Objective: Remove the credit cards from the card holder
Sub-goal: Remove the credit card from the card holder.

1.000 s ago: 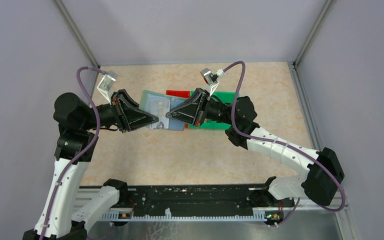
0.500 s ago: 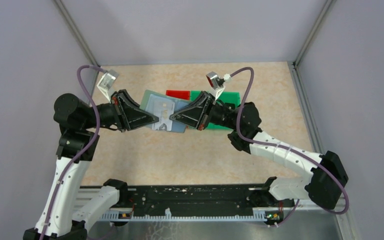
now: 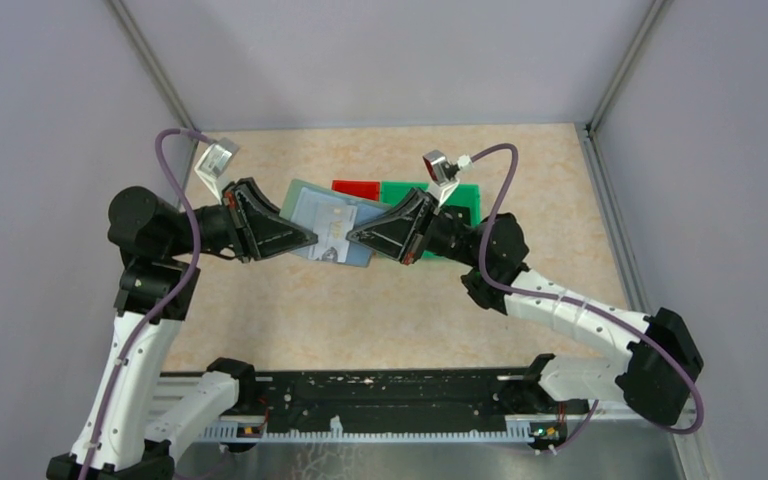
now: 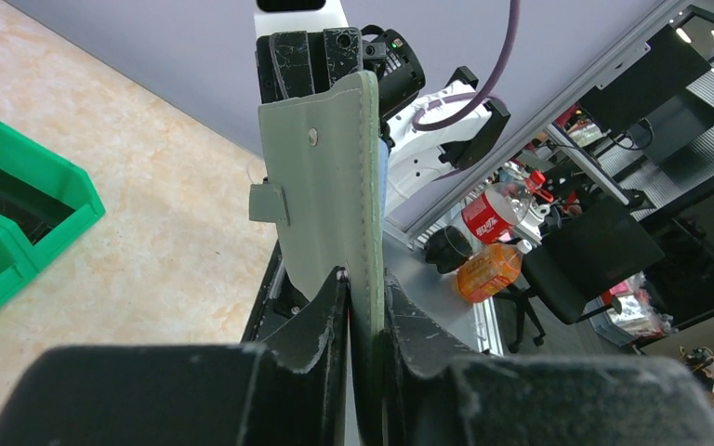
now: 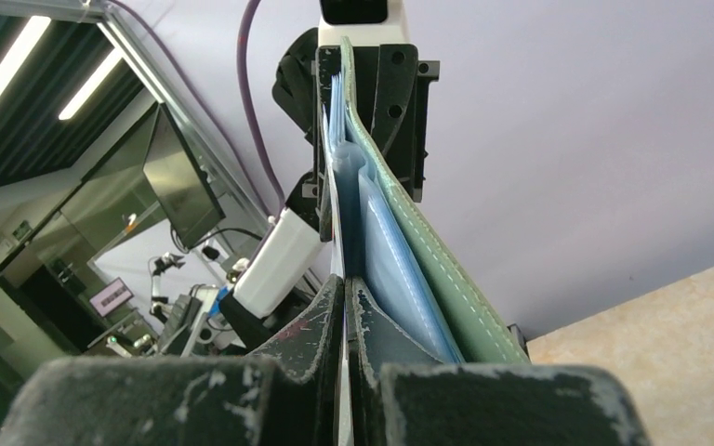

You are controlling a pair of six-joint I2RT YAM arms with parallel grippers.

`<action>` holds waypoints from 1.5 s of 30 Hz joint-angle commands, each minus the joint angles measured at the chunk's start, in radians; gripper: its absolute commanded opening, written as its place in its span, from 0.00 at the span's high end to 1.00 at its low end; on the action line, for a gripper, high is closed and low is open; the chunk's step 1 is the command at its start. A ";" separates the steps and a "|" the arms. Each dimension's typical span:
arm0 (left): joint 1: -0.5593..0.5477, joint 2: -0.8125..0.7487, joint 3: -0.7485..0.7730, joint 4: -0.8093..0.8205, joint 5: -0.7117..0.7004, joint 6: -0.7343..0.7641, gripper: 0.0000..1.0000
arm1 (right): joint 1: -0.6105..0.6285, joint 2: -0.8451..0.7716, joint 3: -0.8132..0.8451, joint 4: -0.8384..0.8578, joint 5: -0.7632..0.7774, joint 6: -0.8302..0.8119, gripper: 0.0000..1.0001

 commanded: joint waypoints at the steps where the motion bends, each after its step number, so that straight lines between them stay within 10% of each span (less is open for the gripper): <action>1: -0.003 -0.018 0.010 0.076 0.044 -0.029 0.81 | -0.012 -0.027 -0.010 0.015 0.053 -0.021 1.00; 10: -0.003 -0.021 0.010 0.063 0.026 -0.002 0.99 | -0.012 -0.031 -0.011 0.020 0.045 -0.018 1.00; 14: -0.003 -0.021 0.018 0.002 -0.004 0.050 1.00 | -0.011 -0.003 0.011 0.058 0.017 0.018 0.72; 18: -0.003 -0.021 0.031 -0.060 -0.044 0.104 1.00 | 0.000 0.022 0.041 0.058 0.008 0.020 0.66; 24: -0.003 -0.020 0.044 -0.128 -0.074 0.174 1.00 | 0.004 0.054 0.081 0.054 -0.014 0.024 0.69; 27: -0.003 -0.018 0.059 -0.148 -0.077 0.196 1.00 | 0.001 0.032 0.081 0.013 -0.019 0.000 1.00; 45: -0.003 -0.015 0.088 -0.145 -0.082 0.212 1.00 | -0.205 -0.273 -0.076 -0.242 -0.039 -0.044 1.00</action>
